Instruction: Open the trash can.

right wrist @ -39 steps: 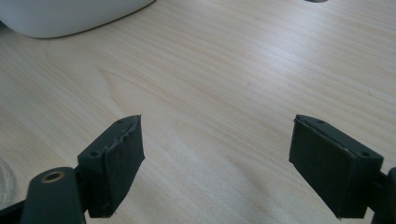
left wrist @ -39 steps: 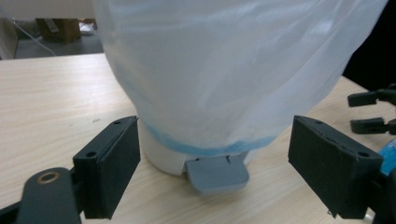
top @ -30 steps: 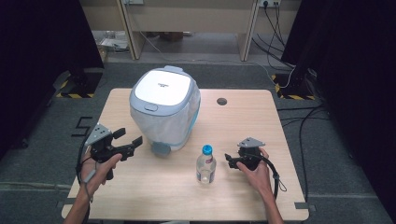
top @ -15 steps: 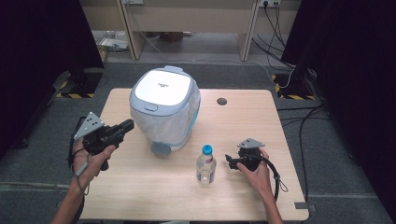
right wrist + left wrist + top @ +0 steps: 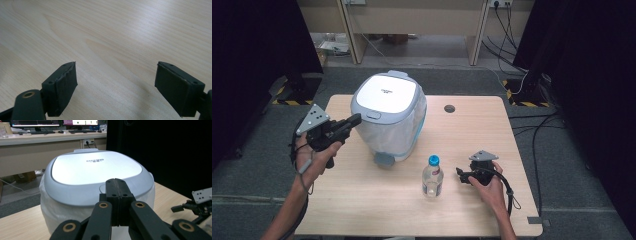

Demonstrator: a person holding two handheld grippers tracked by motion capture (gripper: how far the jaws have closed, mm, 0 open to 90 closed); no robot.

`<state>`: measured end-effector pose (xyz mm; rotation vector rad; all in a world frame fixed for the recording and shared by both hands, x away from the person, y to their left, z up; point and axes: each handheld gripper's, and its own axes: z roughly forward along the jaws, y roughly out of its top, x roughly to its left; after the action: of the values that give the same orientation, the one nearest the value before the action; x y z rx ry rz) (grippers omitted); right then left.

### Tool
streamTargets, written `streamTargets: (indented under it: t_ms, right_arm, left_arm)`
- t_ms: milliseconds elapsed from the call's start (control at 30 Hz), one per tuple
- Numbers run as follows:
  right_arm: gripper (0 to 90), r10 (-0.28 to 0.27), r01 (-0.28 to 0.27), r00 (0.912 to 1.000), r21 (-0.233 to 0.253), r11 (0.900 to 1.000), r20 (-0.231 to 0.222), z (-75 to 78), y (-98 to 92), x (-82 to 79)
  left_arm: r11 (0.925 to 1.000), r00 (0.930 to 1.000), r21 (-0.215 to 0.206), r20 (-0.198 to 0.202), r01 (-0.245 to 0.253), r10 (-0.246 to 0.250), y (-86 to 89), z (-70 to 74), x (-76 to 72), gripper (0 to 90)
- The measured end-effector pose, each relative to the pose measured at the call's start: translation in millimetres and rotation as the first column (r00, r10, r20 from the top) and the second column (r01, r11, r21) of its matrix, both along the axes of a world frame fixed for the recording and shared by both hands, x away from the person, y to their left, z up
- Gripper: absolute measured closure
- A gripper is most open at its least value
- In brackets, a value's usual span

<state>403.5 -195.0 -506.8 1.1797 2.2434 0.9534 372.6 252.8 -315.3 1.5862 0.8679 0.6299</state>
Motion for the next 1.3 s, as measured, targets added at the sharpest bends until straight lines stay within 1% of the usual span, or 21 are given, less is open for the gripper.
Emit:
streamTargets:
  t_ms: [100, 167, 200, 233, 300, 400, 467, 500, 567, 667, 767, 867, 933, 967, 1000, 1067, 1100, 1167, 1200, 1233, 1300]
  right_arm:
    - [18.0, 0.009, -0.009, 1.0000, -0.008, 1.000, -0.001, -0.9, 0.2, 0.7]
    - [18.0, 0.004, -0.004, 0.9999, -0.005, 1.000, -0.011, -2.1, 1.1, 0.5]
    - [18.0, 0.003, -0.003, 1.0000, -0.006, 1.000, -0.009, -3.0, 1.3, 1.0]
    - [18.0, 0.002, -0.002, 0.9999, -0.006, 1.000, -0.014, -4.0, 1.6, 1.5]
    - [18.3, 0.001, -0.001, 0.9998, -0.010, 1.000, -0.018, -4.6, 1.9, 2.2]
    - [18.3, 0.003, -0.003, 0.9998, -0.012, 1.000, -0.019, -5.2, 2.1, 2.7]
    - [18.3, 0.003, -0.004, 0.9998, -0.014, 1.000, -0.020, -6.0, 2.6, 2.8]
    - [18.3, 0.003, -0.004, 0.9997, -0.014, 1.000, -0.025, -6.1, 2.7, 2.8]
    - [18.3, 0.003, -0.003, 0.9997, -0.015, 1.000, -0.025, -6.2, 2.6, 2.9]
    - [18.3, 0.002, -0.003, 0.9995, -0.014, 1.000, -0.031, -6.6, 2.5, 3.1]
    - [18.3, 0.007, -0.007, 0.9996, -0.014, 1.000, -0.027, -7.1, 3.1, 3.7]
    - [18.3, 0.007, -0.008, 0.9996, -0.013, 1.000, -0.027, -7.1, 3.8, 3.4]
    - [18.2, 0.008, -0.008, 0.9996, -0.010, 1.000, -0.029, -7.3, 4.0, 3.4]
    - [18.2, 0.009, -0.009, 0.9996, -0.010, 1.000, -0.028, -7.4, 3.9, 3.7]
    - [18.2, 0.007, -0.007, 0.9995, -0.009, 1.000, -0.031, -7.3, 4.0, 3.7]
    - [18.2, 0.008, -0.008, 0.9995, -0.010, 1.000, -0.032, -7.3, 3.9, 3.9]
    - [18.2, 0.007, -0.007, 0.9994, -0.009, 1.000, -0.033, -7.3, 3.9, 4.0]
    - [18.2, 0.006, -0.006, 0.9994, -0.008, 1.000, -0.033, -7.3, 3.8, 4.3]
    - [18.2, 0.005, -0.005, 0.9994, -0.007, 1.000, -0.034, -7.3, 3.8, 4.4]
    - [18.2, 0.005, -0.005, 0.9994, -0.007, 1.000, -0.034, -7.4, 3.7, 4.4]
    - [18.2, 0.001, -0.001, 0.9993, -0.001, 1.000, -0.038, -7.5, 2.9, 4.6]
  left_arm:
    - [0.9999, 1.0000, -0.011, -0.003, 0.004, -0.004, -3.1, 0.8, 5.7, 89.6]
    - [0.9999, 0.9999, -0.010, -0.006, 0.008, -0.008, -5.7, 0.8, 9.5, 89.6]
    - [0.9999, 0.9999, -0.008, -0.007, 0.012, -0.012, -7.2, 0.7, 11.5, 89.6]
    - [0.9999, 0.9999, -0.002, -0.004, 0.017, -0.017, -9.1, 0.4, 13.3, 89.6]
    - [0.9997, 0.9999, 0.020, -0.001, 0.011, -0.011, -13.2, -0.5, 17.0, 89.6]
    - [0.9994, 0.9999, 0.034, -0.008, 0.008, -0.007, -18.1, -2.5, 23.3, 89.5]
    - [0.9990, 0.9997, 0.044, -0.021, 0.012, -0.012, -20.3, -5.2, 28.2, 89.6]
    - [0.9993, 0.9998, 0.036, -0.016, 0.014, -0.013, -21.2, -7.9, 32.1, 89.5]
    - [0.9991, 0.9998, 0.041, -0.018, 0.012, -0.012, -21.5, -7.3, 32.7, 89.5]
    - [0.9969, 1.0000, 0.079, 0.003, 0.002, -0.002, -24.6, -6.9, 31.8, 89.5]
    - [0.9963, 0.9999, 0.085, -0.016, 0.008, -0.007, -24.1, -5.9, 31.6, 89.5]
    - [0.9950, 1.0000, 0.100, 0.001, 0.002, -0.002, -25.5, -6.9, 31.3, 89.5]
    - [0.9959, 0.9999, 0.090, 0.015, 0.004, -0.006, -25.2, -9.5, 31.5, 89.5]
    - [0.9966, 0.9999, 0.082, 0.012, 0.010, -0.011, -24.2, -9.9, 31.9, 89.5]
    - [0.9963, 0.9998, 0.085, 0.015, 0.011, -0.012, -24.0, -10.1, 32.0, 89.5]
    - [0.9932, 0.9995, 0.116, 0.032, -0.009, 0.005, -26.3, -9.4, 30.2, 89.5]
    - [0.9931, 0.9997, 0.117, 0.026, -0.005, 0.002, -26.8, -8.9, 30.3, 89.5]
    - [0.9959, 0.9998, 0.088, -0.001, 0.020, -0.020, -23.6, -8.7, 33.2, 89.6]
    - [0.9971, 0.9996, 0.071, -0.005, 0.028, -0.028, -21.8, -10.3, 34.0, 89.6]
    - [0.9970, 0.9994, 0.070, 0.000, 0.033, -0.033, -21.1, -11.1, 33.8, 89.5]
    - [0.9976, 0.9993, 0.059, -0.012, 0.035, -0.034, -20.9, -10.4, 35.2, 89.5]
